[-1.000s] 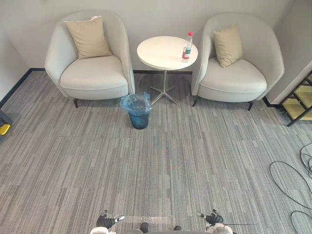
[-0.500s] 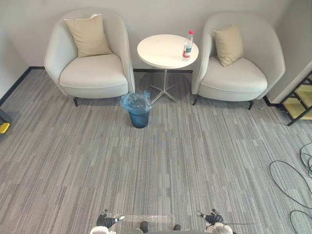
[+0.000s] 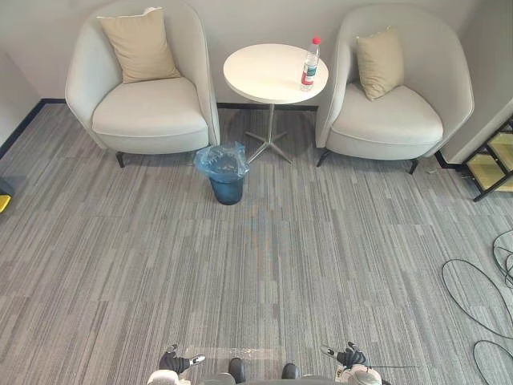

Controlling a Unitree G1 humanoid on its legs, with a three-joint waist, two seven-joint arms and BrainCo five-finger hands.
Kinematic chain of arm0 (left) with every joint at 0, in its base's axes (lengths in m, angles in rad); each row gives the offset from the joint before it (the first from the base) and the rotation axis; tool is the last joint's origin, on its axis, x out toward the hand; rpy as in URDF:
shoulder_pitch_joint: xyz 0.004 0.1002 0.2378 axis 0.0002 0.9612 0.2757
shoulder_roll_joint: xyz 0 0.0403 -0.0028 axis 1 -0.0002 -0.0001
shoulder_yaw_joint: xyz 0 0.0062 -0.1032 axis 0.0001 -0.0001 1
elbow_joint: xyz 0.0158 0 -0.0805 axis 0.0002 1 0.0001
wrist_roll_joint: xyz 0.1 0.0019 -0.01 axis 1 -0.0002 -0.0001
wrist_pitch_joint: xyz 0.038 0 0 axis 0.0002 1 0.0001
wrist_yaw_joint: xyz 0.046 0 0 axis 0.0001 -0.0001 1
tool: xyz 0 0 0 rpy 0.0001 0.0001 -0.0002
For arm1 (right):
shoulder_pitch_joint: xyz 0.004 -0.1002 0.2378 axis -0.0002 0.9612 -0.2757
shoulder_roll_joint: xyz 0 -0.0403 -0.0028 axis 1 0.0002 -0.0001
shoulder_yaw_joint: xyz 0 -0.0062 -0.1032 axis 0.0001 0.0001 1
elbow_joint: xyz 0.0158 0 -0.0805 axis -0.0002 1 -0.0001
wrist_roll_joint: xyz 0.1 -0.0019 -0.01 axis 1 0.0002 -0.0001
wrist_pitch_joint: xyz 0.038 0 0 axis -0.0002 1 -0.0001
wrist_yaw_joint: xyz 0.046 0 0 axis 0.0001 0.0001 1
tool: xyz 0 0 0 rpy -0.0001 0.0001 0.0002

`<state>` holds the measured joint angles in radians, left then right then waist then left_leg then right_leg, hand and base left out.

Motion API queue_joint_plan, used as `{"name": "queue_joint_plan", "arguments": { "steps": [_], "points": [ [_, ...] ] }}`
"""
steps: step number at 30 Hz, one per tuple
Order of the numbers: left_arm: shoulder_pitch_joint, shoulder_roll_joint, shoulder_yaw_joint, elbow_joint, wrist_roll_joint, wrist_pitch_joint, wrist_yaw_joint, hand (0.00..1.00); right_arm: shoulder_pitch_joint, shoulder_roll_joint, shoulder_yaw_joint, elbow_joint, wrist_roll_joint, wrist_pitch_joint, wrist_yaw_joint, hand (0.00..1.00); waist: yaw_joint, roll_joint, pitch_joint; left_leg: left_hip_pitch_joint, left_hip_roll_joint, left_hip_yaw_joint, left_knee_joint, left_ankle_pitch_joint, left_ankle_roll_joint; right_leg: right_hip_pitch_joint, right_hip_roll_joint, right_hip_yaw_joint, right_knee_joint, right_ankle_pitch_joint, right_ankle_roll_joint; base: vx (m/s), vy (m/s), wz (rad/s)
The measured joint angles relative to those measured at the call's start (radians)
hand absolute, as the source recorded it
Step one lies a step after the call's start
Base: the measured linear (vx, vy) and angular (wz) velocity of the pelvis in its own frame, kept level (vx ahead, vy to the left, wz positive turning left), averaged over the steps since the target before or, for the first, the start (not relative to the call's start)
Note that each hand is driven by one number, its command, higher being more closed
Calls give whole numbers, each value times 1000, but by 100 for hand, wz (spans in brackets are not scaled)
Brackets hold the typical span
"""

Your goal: Gather rubbish on tea table into small bin, then transfer packed bag to large trash can.

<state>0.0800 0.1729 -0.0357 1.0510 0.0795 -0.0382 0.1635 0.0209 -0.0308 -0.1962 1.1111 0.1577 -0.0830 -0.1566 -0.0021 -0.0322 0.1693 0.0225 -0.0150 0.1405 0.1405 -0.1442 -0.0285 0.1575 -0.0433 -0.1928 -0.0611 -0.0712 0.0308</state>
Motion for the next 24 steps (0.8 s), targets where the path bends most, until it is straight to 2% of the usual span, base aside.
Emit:
{"name": "queue_joint_plan", "arguments": {
  "steps": [1,2,3,5,6,7,9,10,11,12,13,14,15,16,17,18,19,20,21,22,23,24],
  "points": [
    [-1,1,4,-6,-1,0,-2,0,-1,0,-11,-2,3,0,1,0,0,5,9,-64,29,32,163,-48,-34,-1,7,4,14,-15,-8,-30,-42,-5],
    [-1,1,10,-13,-2,0,-3,0,-1,1,-18,-3,4,0,2,0,1,6,14,-98,44,53,250,-60,-52,3,10,10,21,-25,-13,-46,-67,-19],
    [8,-8,23,-40,-4,-1,-10,0,0,-4,-38,-9,10,1,2,0,6,24,25,-189,101,86,478,-59,-53,7,29,40,45,-56,-33,-26,-52,-26],
    [12,-24,48,-54,-8,-3,-10,0,4,-11,-40,-25,12,2,1,0,12,46,41,-239,142,91,616,-41,-78,23,42,60,62,-70,-49,27,-15,-33],
    [13,-30,62,-59,-20,-6,-8,0,2,-13,-47,-33,14,2,0,0,16,48,44,-285,143,76,677,-70,-66,28,38,79,78,-88,-59,159,54,-45],
    [11,-34,59,-60,-36,-6,-7,0,-3,-18,-52,-29,18,5,-5,0,17,50,51,-311,122,64,632,-110,-43,27,20,102,91,-102,-60,183,77,-52],
    [11,-37,59,-62,-44,-6,2,0,-3,-19,-58,-29,19,5,-9,0,17,51,52,-335,91,63,520,-106,-44,22,-5,121,93,-112,-50,180,88,-42],
    [10,-38,59,-61,-44,-5,9,0,-3,-19,-59,-29,19,5,-13,0,20,51,53,-336,62,64,350,-63,-49,17,-29,140,93,-124,-31,228,139,-55],
    [16,-45,57,-55,-44,-2,9,0,-2,-24,-58,-29,18,5,-16,0,25,67,49,-311,58,57,153,4,-75,15,-34,167,91,-142,-15,254,162,-61],
    [18,-52,59,-54,-45,-2,9,0,-3,-26,-58,-29,17,6,-16,0,30,72,50,-305,60,58,135,51,-67,19,-32,176,91,-149,-6,339,208,-75],
    [22,-49,59,-39,-45,-1,9,0,0,-31,-54,-28,17,15,-19,0,50,67,39,-292,43,72,130,93,-5,24,-46,206,92,-165,0,324,182,-50],
    [18,-39,59,-40,-45,-2,8,0,3,-22,-49,-28,15,16,-18,0,52,53,36,-302,33,79,147,70,12,23,-58,209,103,-165,3,430,186,-39],
    [6,-29,60,-38,-44,-2,8,0,-2,-13,-45,-28,6,17,-17,0,51,35,38,-312,20,83,181,29,31,-1,-74,208,164,-182,29,496,166,-4],
    [6,-27,60,-38,-45,-2,8,0,0,-10,-45,-28,-2,19,-17,0,52,28,34,-309,19,97,206,4,40,-20,-82,214,225,-197,46,575,170,-17],
    [9,-28,60,-38,-45,0,9,0,0,-12,-42,-27,-3,23,-16,0,65,24,31,-272,19,120,216,-25,53,-49,-87,231,341,-208,62,476,137,-25],
    [12,-28,60,-38,-45,0,8,0,-1,-12,-38,-26,-4,23,-15,0,67,21,29,-255,19,128,214,-33,56,-65,-89,236,384,-207,67,394,82,-52],
    [21,-27,60,-38,-45,0,8,0,-3,-10,-33,-28,-12,22,-10,0,72,12,22,-206,17,156,202,-54,63,-113,-98,255,530,-203,121,367,47,-58],
    [25,-21,57,-39,-44,1,8,0,-5,-7,-22,-30,-34,22,-4,0,66,2,10,-155,9,172,179,-76,69,-185,-114,262,713,-170,244,368,33,-53],
    [24,-20,55,-40,-44,2,8,0,-7,-7,-22,-30,-39,22,-1,0,63,2,10,-139,8,172,171,-82,71,-207,-118,257,770,-161,246,352,10,-27],
    [18,-16,44,-38,-44,3,8,0,-10,-10,-26,-33,-40,22,1,0,52,2,10,-88,4,169,143,-91,71,-265,-137,215,908,-158,233,366,-2,-6],
    [10,-15,25,-38,-44,3,8,0,-10,-15,-37,-39,-39,22,2,0,47,10,14,-11,4,162,101,-95,66,-313,-177,103,1015,-185,156,371,-12,-3],
    [8,-15,18,-38,-44,3,8,0,-10,-17,-36,-44,-40,22,1,0,47,14,16,12,7,159,86,-95,66,-323,-185,73,1030,-196,127,369,-45,-3]
  ]
}}
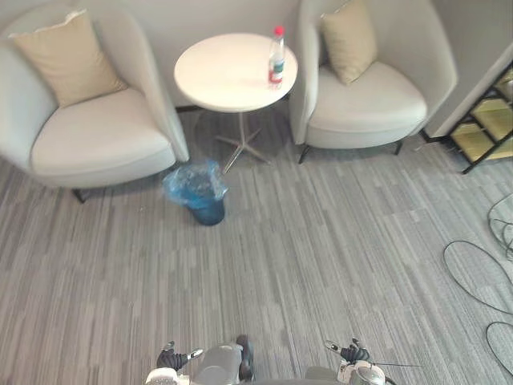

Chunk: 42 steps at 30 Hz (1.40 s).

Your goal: Gather rubbish on tea table into small bin, then transfer packed bag to large trash can.

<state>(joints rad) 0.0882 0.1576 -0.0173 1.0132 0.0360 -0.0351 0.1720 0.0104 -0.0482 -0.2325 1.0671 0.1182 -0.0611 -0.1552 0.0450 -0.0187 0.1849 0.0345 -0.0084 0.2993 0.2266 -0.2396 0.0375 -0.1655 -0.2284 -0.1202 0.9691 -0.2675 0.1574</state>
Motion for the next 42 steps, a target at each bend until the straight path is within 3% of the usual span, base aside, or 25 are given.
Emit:
{"name": "queue_joint_plan", "arguments": {
  "steps": [1,3,5,6,7,8,9,11,13,14,16,17,19,22,23,25,27,28,31,33,34,36,38,40,42],
  "points": [
    [-10,-5,-21,0,1,0,-1,0,1,-5,1,-22,-2,0,0,0,-7,25,14,76,23,-10,-40,0,-1,-29,-2,-85,-5,-38,-69,289,-64,0],
    [-23,-5,-42,-1,2,-1,-1,0,-1,-10,7,-37,-2,0,1,0,-15,37,11,116,54,-28,-43,1,-1,-80,13,-138,-99,-60,-106,369,-188,19],
    [-37,-9,-42,0,2,-2,-1,0,-4,-9,12,-54,-1,-1,1,0,-33,34,11,140,75,-65,-42,0,-1,-132,39,-130,-267,-35,-109,370,-284,50],
    [-40,-16,-42,-3,2,-5,-1,0,-1,-9,25,-58,-2,0,0,0,-51,8,4,160,66,-103,-41,-15,-38,-141,57,-74,-514,127,-112,301,-260,59],
    [-41,-12,-43,-3,3,-6,-1,0,6,-8,33,-57,-2,0,0,0,-55,-19,-4,165,53,-121,-40,-28,-61,-134,51,-51,-592,224,-122,449,-393,52],
    [-65,-50,-41,21,2,-5,0,0,-9,-33,32,-54,-1,-3,3,0,-49,34,10,185,97,-169,-39,-57,-103,-142,81,-56,-529,219,-147,340,-299,22],
    [-67,-78,-46,21,3,-7,-4,0,-12,-48,30,-46,-1,-4,3,0,-47,48,3,180,117,-212,-33,-58,-106,-146,105,-55,-511,153,-151,381,-345,18],
    [-67,-102,-43,26,5,-9,-3,0,-13,-48,10,-33,6,-7,5,0,-49,74,-4,179,140,-232,-16,-58,-109,-138,111,-88,-491,113,-162,233,-211,30],
    [-75,-114,-6,38,12,-8,-4,0,-5,-41,-15,-26,7,-8,4,0,-55,79,1,122,196,-276,168,-54,-118,-54,139,-143,-513,63,-167,267,-290,70],
    [-74,-115,28,26,12,-8,-5,0,7,-35,-20,-28,8,-9,3,0,-54,77,6,28,232,-298,374,-12,-161,6,155,-182,-549,51,-171,221,-255,70],
    [-62,-116,72,-9,12,-11,-10,0,15,-30,-18,-32,8,-10,4,0,-41,73,24,-95,285,-297,637,40,-161,85,185,-208,-601,34,-192,206,-150,50],
    [-56,-122,92,-33,4,-19,-18,0,17,-26,-17,-31,12,-9,3,0,-34,78,30,-176,306,-263,742,18,-159,146,201,-226,-653,33,-195,315,-129,51],
    [-58,-123,89,-44,3,-25,-20,0,11,-17,-20,-26,20,-9,0,0,-34,73,41,-245,284,-184,697,-17,-147,215,203,-236,-723,35,-194,257,-53,35],
    [-60,-120,58,-52,1,-29,-19,0,9,-15,-13,-10,21,-8,-1,0,-20,74,45,-256,181,-96,309,11,-124,272,186,-236,-775,37,-168,243,57,-11],
    [-71,-115,58,-53,0,-34,-19,0,8,-18,1,7,19,-8,-4,0,12,55,47,-234,133,-84,159,125,-80,289,177,-194,-790,32,-154,292,97,-45],
    [-77,-94,36,-39,3,-38,-19,0,7,-3,5,14,19,-6,-4,0,16,27,30,-207,109,-54,117,141,-70,307,171,-147,-837,64,-141,455,74,-26],
    [-91,-87,72,-39,0,-42,-22,0,1,8,6,19,13,-1,-3,0,20,13,40,-271,123,-23,266,97,-25,355,169,-82,-923,135,-135,457,177,-18],
    [-91,-90,81,-34,1,-41,-21,0,1,8,8,19,8,1,-2,0,23,11,34,-267,111,-30,264,79,-24,363,162,-59,-917,129,-127,335,190,-32],
    [-81,-94,75,-8,1,-37,-21,0,1,-6,41,17,-2,-1,5,0,19,16,10,-166,80,-17,133,19,-41,277,126,-22,-708,51,-67,286,117,-45],
    [-78,-87,55,4,1,-28,-22,0,2,-8,45,8,-14,-1,25,0,7,5,12,-46,30,8,49,12,-29,102,42,5,-253,51,16,301,133,-17],
    [-78,-83,48,6,2,-24,-22,0,3,-7,41,7,-16,-4,25,0,5,1,13,-24,21,6,37,9,-25,84,28,4,-186,47,16,320,88,28],
    [-76,-68,16,22,3,-19,-22,0,1,-9,41,4,-23,-8,29,0,-7,0,11,63,-1,-22,-7,6,-20,42,-17,-57,-46,-1,-34,351,32,44],
    [-74,-64,0,23,1,-16,-21,0,-3,-9,44,-3,-33,-8,29,0,-10,8,11,123,24,-63,-39,7,-21,-4,-20,-157,-120,-51,-89,418,-72,71],
    [-73,-65,0,22,1,-16,-21,0,-5,-12,43,-19,-33,-9,29,0,-12,17,15,141,51,-80,-41,7,-21,-43,-10,-172,-223,-51,-96,294,-159,54],
    [-68,-65,-1,22,2,-17,-21,0,-11,-13,45,-27,-33,-9,29,0,-21,22,19,166,78,-101,-46,7,-34,-64,12,-155,-388,2,-98,272,-209,39]
  ]
}}
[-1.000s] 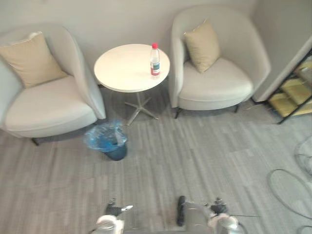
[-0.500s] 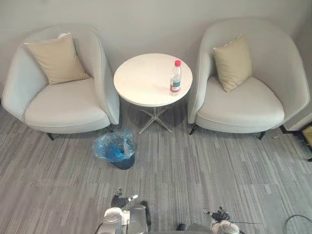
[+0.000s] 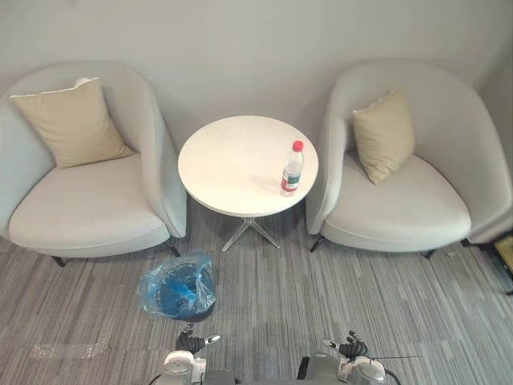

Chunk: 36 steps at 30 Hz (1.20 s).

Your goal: Gather rubbish on tea table into small bin, then transfer packed bag to large trash can.

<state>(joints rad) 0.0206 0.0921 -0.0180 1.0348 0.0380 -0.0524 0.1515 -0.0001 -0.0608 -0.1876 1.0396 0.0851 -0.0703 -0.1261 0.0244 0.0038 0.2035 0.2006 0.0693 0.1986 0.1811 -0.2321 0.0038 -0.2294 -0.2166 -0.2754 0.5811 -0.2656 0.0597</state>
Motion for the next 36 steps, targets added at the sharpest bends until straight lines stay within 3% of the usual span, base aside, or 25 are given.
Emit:
{"name": "queue_joint_plan", "arguments": {
  "steps": [1,2,5,6,7,8,9,11,14,15,16,17,18,20,24,26,29,32,33,34,35,36],
  "points": [
    [9,5,0,-1,0,-2,0,0,5,3,8,6,-1,1,0,0,-3,-20,-12,14,-9,-9,-5,-6,-39,6,15,42,-163,166,-32,335,-270,20],
    [2,1,12,9,0,-2,1,0,5,7,1,11,1,0,2,0,-2,-27,-16,43,1,-37,-4,-32,-79,-2,29,64,-164,211,-38,352,-274,9],
    [1,-63,35,31,11,-2,0,0,-3,-27,-1,17,2,0,2,0,-4,52,-27,30,84,-57,32,-27,-90,30,105,36,-207,172,-62,308,-286,-8],
    [-3,-66,39,37,20,-1,-3,0,-5,-26,-8,18,3,-1,2,0,-14,66,-30,-1,104,-76,94,-27,-91,47,123,22,-230,161,-68,249,-270,13],
    [-6,-66,39,37,20,-1,-3,0,-6,-25,-11,18,4,-1,0,0,-19,73,-29,-22,117,-84,141,-25,-93,63,132,18,-246,157,-70,231,-269,45],
    [-9,-66,41,32,20,-2,-3,0,0,-23,-19,18,7,-3,-1,0,-25,73,-13,-98,159,-108,326,-9,-117,128,156,-13,-299,154,-79,225,-220,54],
    [-7,-62,53,17,20,-1,-2,0,9,-20,-30,21,17,-1,-1,0,-18,70,-8,-176,208,-102,521,12,-114,199,178,-36,-347,150,-92,222,-192,49],
    [2,-63,72,-12,19,-8,-2,0,24,-17,-37,26,35,-1,-2,0,-6,64,-3,-240,234,-57,631,-6,-111,270,195,-46,-399,147,-98,198,-139,18],
    [3,-63,70,-30,19,-10,-1,0,20,-17,-38,38,37,1,-2,0,0,62,-1,-329,184,-19,583,-42,-113,314,195,-41,-443,135,-91,213,-13,-8],
    [-2,-61,69,-35,18,-9,-2,0,13,-15,-40,38,44,1,-5,0,3,57,7,-362,118,-18,442,-40,-112,328,181,-37,-448,138,-84,190,81,-12],
    [-4,-61,68,-35,18,-9,-1,0,12,-15,-40,38,44,1,-6,0,4,56,9,-362,100,-18,390,-33,-108,333,177,-35,-446,136,-76,285,154,-16],
    [-4,-61,63,-35,16,-9,-1,0,20,-18,-41,40,43,1,-9,0,10,59,11,-354,52,-26,217,56,-78,340,175,-23,-440,123,-55,231,118,-27],
    [-9,-53,58,-38,14,-10,-1,0,19,-12,-36,46,41,2,-11,0,34,35,12,-297,19,-6,148,91,-51,349,161,25,-452,123,-37,231,118,-24],
    [-12,-32,52,-40,5,-12,-4,0,17,5,-34,48,37,2,-9,0,32,5,15,-291,-1,7,146,79,-21,363,147,45,-485,128,-22,224,70,-14],
    [-17,-26,70,-31,4,-9,-4,0,19,18,-35,48,31,4,-8,0,36,-15,15,-269,-25,20,158,49,-2,375,119,82,-476,122,-10,254,101,-15],
    [-17,-26,71,-20,4,-7,-3,0,17,13,-35,43,12,2,-3,0,37,-12,15,-205,-37,46,114,15,13,297,85,110,-241,66,45,158,90,-35],
    [-16,-13,46,-4,4,-4,-4,0,16,19,-35,34,0,-1,0,0,24,-21,11,-138,-61,39,86,15,15,190,30,121,41,24,63,142,62,9],
    [-14,-8,34,-5,6,-3,-3,0,20,24,-30,27,-4,0,1,0,19,-30,1,-121,-67,-17,82,14,16,161,29,114,28,-15,36,140,-76,66],
    [-13,-11,42,-8,4,-4,-2,0,20,24,-30,19,-4,0,1,0,20,-31,1,-128,-69,-36,84,13,15,142,32,143,-30,-3,24,103,-148,63],
    [-8,-10,44,-14,3,-5,-2,0,22,26,-30,18,-4,0,1,0,20,-43,-7,-131,-76,-50,87,10,10,140,38,169,-91,47,7,74,-139,49],
    [-7,-10,50,-17,3,-6,-2,0,24,28,-30,17,-3,1,1,0,20,-49,-10,-131,-84,-58,88,6,3,140,37,187,-113,55,13,84,-186,31],
    [-3,-27,74,-14,3,-5,-2,0,32,30,-32,15,-2,1,1,0,20,-34,-19,-133,-76,-75,94,-1,-9,162,45,191,-138,34,22,78,-181,16]
  ]
}}
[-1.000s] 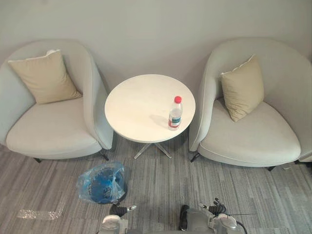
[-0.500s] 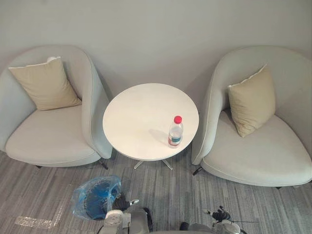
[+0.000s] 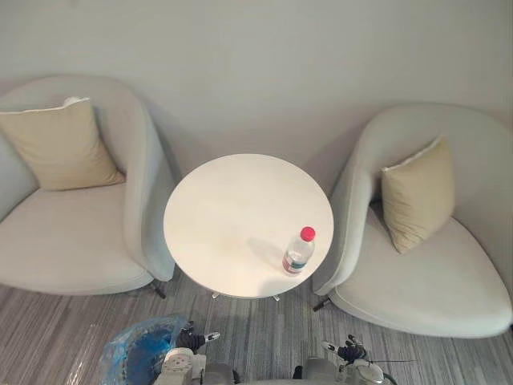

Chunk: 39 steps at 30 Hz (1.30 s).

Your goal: Gather rubbish on tea table into small bin, then transfer packed bag to large trash can.

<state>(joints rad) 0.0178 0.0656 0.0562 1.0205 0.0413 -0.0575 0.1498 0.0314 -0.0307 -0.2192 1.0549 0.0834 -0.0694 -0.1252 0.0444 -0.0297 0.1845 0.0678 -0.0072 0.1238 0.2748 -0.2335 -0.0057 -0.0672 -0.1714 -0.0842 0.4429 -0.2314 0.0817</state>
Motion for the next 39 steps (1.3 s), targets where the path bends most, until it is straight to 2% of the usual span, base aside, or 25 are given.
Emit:
{"name": "queue_joint_plan", "arguments": {
  "steps": [1,2,3,4,8,12,16,18,24,32,39],
  "points": [
    [10,-21,15,1,-1,0,2,0,12,-12,0,-9,-1,1,0,0,7,25,-18,-17,19,-3,10,-6,-11,12,15,-15,-33,0,0,87,-176,12],
    [14,-27,22,0,-1,0,2,0,15,-14,-1,-13,-1,1,0,0,9,28,-20,-20,25,-6,10,-9,-14,19,19,-21,-46,0,0,78,-157,14],
    [22,-44,42,4,-1,1,2,0,26,-22,-3,-18,-1,1,-3,0,4,51,-35,-29,41,-32,11,-9,-20,44,39,-48,-93,5,-6,62,-125,23],
    [22,-45,41,4,-1,1,2,0,29,-22,-5,-19,1,0,-4,0,3,53,-36,-29,46,-41,11,-9,-25,54,45,-57,-105,9,-11,42,-121,32],
    [24,-30,43,2,-4,0,1,0,32,-10,10,-19,-4,0,-14,0,7,33,-43,-33,53,-100,1,6,-49,96,63,-110,-152,20,-26,-4,-82,36],
    [23,-16,40,1,-3,0,3,0,34,-9,80,-87,-14,0,-38,0,13,14,-50,-39,48,-119,-35,37,-54,104,68,-125,-195,47,-28,-29,-18,18],
    [22,-1,-15,-7,0,2,5,0,69,-25,142,-352,-100,-4,-54,0,8,14,-49,-63,27,-147,-60,74,-47,101,58,-136,-234,73,-25,-60,20,21],
    [21,1,-40,-18,8,-3,8,0,79,-60,166,-505,-147,-25,-54,0,6,12,-45,-67,17,-162,-72,92,-42,102,51,-144,-241,81,-22,-109,29,23],
    [22,7,-86,-28,26,-5,21,0,108,-86,206,-724,-228,-65,-52,0,7,15,-39,-65,14,-174,-107,121,-41,100,53,-145,-265,101,-26,-80,4,5],
    [22,21,-137,-29,47,-16,20,0,134,-102,245,-811,-314,-91,-52,0,2,28,-32,-68,12,-196,-119,129,-44,103,58,-153,-284,105,-26,-17,-7,4],
    [16,25,-181,-33,55,-23,20,0,115,-143,279,-815,-354,-101,-54,0,0,41,-18,-69,3,-250,-119,129,-44,139,65,-185,-330,117,-27,44,-14,17]
  ]
}}
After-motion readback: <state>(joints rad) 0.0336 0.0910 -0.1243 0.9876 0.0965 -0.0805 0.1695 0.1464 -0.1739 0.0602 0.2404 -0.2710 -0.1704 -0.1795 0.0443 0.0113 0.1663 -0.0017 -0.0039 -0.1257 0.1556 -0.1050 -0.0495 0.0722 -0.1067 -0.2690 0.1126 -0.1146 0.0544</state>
